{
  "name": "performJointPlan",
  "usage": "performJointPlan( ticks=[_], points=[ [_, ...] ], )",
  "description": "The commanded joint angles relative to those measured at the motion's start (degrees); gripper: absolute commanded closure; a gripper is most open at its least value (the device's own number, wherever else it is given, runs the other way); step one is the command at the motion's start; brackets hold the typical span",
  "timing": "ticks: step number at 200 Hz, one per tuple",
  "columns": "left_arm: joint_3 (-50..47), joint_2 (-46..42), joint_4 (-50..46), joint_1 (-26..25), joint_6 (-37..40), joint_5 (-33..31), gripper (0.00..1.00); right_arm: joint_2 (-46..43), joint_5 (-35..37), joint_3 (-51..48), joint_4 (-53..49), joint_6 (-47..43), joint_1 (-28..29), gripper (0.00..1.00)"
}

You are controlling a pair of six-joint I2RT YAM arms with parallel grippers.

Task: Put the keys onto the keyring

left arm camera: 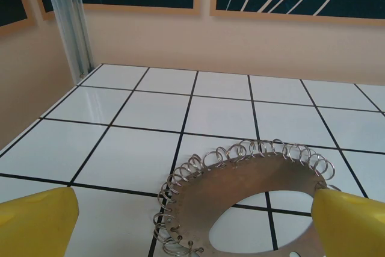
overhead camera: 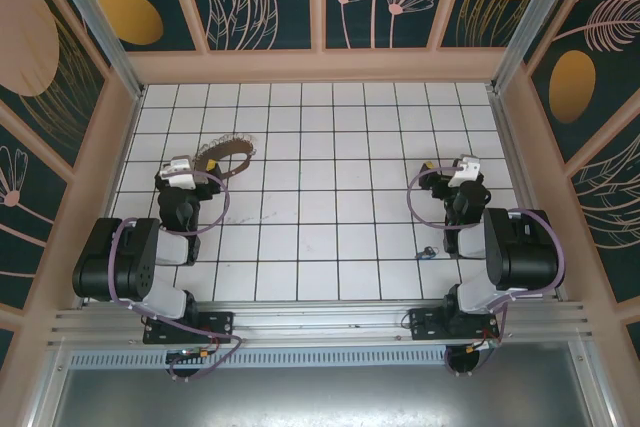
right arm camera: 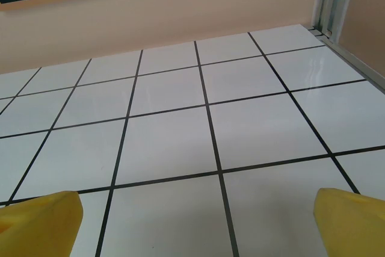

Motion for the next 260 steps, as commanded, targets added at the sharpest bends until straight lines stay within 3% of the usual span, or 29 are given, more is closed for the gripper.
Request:
performJointPlan(
  ticks=[1, 213, 260],
  points=[
    [0.62, -0.36, 0.75, 0.42, 0.41, 0.44, 0.01, 0.12, -0.24, 0.65, 2.35, -0.95, -0.02, 0.01],
    [1.39, -0.44, -0.84, 0.43, 0.03, -0.44, 0.02, -0.09, -1.05, 0.28, 2.9, -0.32, -0.68, 0.01],
    [5.18, -3.63, -9.82, 0.42, -0.03, -0.97, 0.01, -8.28, 0.61, 3.18, -8.86, 0.28, -0.68, 0.02]
  ],
)
